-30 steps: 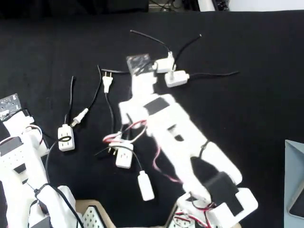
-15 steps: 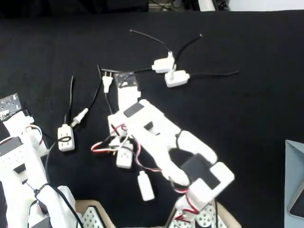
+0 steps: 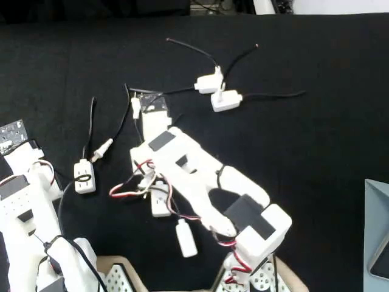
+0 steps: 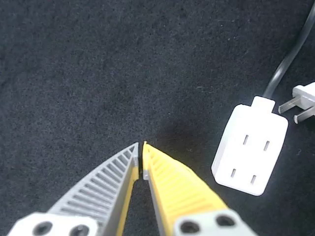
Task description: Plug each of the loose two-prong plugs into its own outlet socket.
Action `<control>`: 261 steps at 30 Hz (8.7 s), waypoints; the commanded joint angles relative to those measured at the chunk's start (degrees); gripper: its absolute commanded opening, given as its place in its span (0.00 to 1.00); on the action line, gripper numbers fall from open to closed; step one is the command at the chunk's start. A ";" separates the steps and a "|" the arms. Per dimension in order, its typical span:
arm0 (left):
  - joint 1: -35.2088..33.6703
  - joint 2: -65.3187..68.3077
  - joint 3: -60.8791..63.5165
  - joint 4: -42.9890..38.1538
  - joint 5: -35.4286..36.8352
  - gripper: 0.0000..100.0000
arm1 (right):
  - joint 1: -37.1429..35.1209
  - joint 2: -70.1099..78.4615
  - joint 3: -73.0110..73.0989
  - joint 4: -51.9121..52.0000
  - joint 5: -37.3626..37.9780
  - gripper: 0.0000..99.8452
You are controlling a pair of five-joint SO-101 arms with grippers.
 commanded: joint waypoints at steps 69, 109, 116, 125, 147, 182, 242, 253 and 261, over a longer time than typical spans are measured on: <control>-0.40 -1.41 0.31 -1.05 -0.53 0.03 | 16.97 9.45 -19.82 14.68 19.34 0.13; -0.22 -1.41 0.31 -1.05 -0.53 0.03 | 20.04 16.31 -28.79 16.44 14.07 0.06; -0.22 -1.41 0.40 -1.05 -0.53 0.03 | 19.16 12.18 -30.02 20.22 14.33 0.01; 2.51 -1.41 -0.57 -1.67 -0.44 0.03 | 15.21 -8.22 -22.20 26.55 14.51 0.01; 26.42 -16.62 -7.43 -1.67 7.38 0.03 | 7.82 -54.37 17.80 5.01 22.77 0.01; 53.58 -56.18 2.95 4.40 1.41 0.03 | -4.66 -65.54 25.36 4.13 22.95 0.01; 46.55 -12.31 -15.52 14.24 2.55 0.16 | 14.15 -78.29 36.62 4.40 24.53 0.01; 50.51 3.43 -15.60 13.98 8.09 0.24 | 26.46 -67.21 34.68 -0.35 26.64 0.01; 61.05 14.59 -16.40 13.19 18.90 0.25 | 28.13 -67.21 34.59 -0.35 26.64 0.01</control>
